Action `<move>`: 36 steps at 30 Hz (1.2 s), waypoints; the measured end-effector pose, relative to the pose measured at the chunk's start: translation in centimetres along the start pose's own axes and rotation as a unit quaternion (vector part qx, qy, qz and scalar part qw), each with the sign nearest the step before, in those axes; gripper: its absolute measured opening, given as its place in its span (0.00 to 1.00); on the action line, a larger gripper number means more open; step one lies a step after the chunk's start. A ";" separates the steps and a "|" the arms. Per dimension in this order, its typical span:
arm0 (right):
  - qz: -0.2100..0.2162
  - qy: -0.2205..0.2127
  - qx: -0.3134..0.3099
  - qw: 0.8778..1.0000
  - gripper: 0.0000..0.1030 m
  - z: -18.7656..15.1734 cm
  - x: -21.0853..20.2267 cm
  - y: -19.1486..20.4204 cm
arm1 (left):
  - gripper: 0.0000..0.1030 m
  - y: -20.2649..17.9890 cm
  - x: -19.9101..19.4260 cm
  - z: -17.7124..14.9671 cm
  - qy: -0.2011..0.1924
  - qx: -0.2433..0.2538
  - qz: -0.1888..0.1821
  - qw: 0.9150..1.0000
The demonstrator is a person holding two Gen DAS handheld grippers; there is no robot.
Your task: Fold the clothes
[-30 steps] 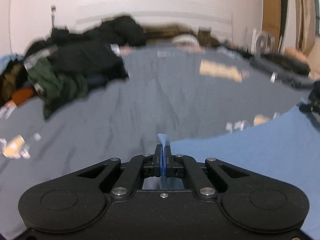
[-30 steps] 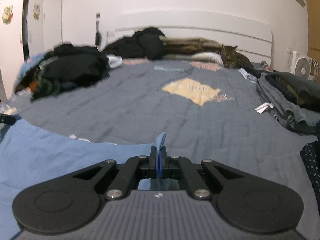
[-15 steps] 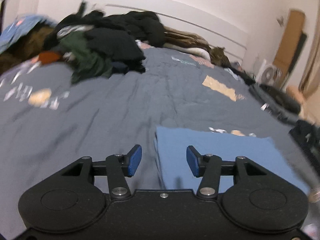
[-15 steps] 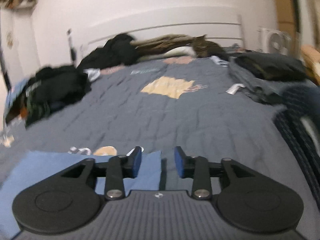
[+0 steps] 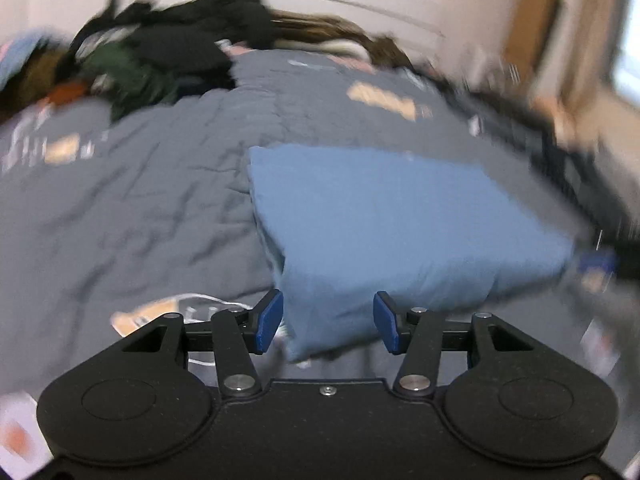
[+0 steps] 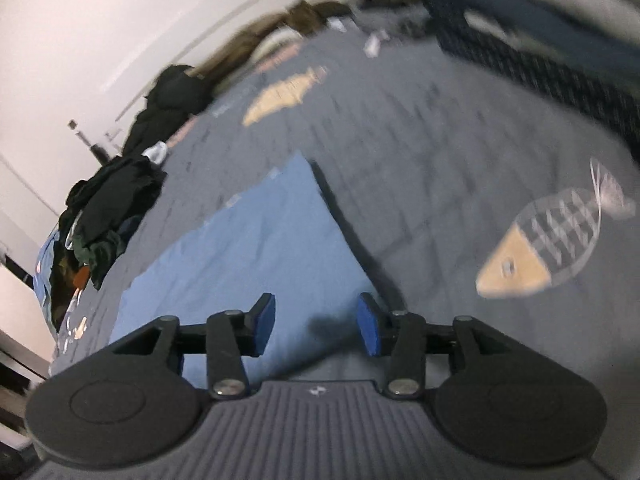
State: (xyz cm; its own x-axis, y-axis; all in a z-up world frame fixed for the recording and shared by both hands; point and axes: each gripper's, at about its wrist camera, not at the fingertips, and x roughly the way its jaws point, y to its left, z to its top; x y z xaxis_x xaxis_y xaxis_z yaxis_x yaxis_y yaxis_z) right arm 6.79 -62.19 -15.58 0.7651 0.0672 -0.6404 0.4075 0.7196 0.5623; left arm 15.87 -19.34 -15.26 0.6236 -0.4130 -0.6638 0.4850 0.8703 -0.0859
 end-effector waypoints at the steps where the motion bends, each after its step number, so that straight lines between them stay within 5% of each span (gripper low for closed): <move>1: 0.004 0.004 0.009 1.000 0.45 -0.1 0.1 -0.2 | 0.50 0.0 0.2 -0.2 0.006 0.020 0.000 1.000; 9: 0.001 0.024 -0.028 0.999 0.50 -1.3 1.2 0.9 | 0.50 0.3 1.7 -1.3 0.014 0.050 -0.017 0.998; 15: -0.009 0.043 -0.014 0.999 0.52 -1.6 2.6 0.2 | 0.49 -0.9 2.0 -1.6 0.004 0.083 -0.064 0.994; 22: 0.017 0.032 0.060 0.998 0.53 -1.2 3.9 -1.5 | 0.06 -2.5 2.1 -2.2 -0.005 0.157 -0.059 0.986; 24: 0.026 0.025 0.073 0.997 0.44 -1.3 4.0 -1.8 | 0.04 -2.3 1.9 -1.9 -0.001 0.160 -0.067 0.985; 26: 0.040 0.020 0.090 0.995 0.07 -1.5 3.9 -2.1 | 0.03 -1.9 1.2 -1.4 -0.001 0.163 -0.071 0.984; 32: 0.062 -0.014 0.110 0.992 0.05 -0.7 2.0 -1.9 | 0.03 0.0 -0.6 -0.1 0.010 0.146 -0.104 0.984; 36: 0.040 0.003 0.069 0.997 0.07 -0.1 1.7 -1.5 | 0.08 0.9 1.2 -0.7 0.067 0.123 -0.093 0.986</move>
State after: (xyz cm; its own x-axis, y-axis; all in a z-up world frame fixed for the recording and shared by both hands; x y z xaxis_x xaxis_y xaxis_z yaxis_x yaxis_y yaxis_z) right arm 7.47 -63.07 -17.58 0.7948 0.1260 -0.5937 0.4099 0.6100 0.6782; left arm 16.66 -18.88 -16.63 0.4309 -0.5057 -0.7474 0.7282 0.6841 -0.0430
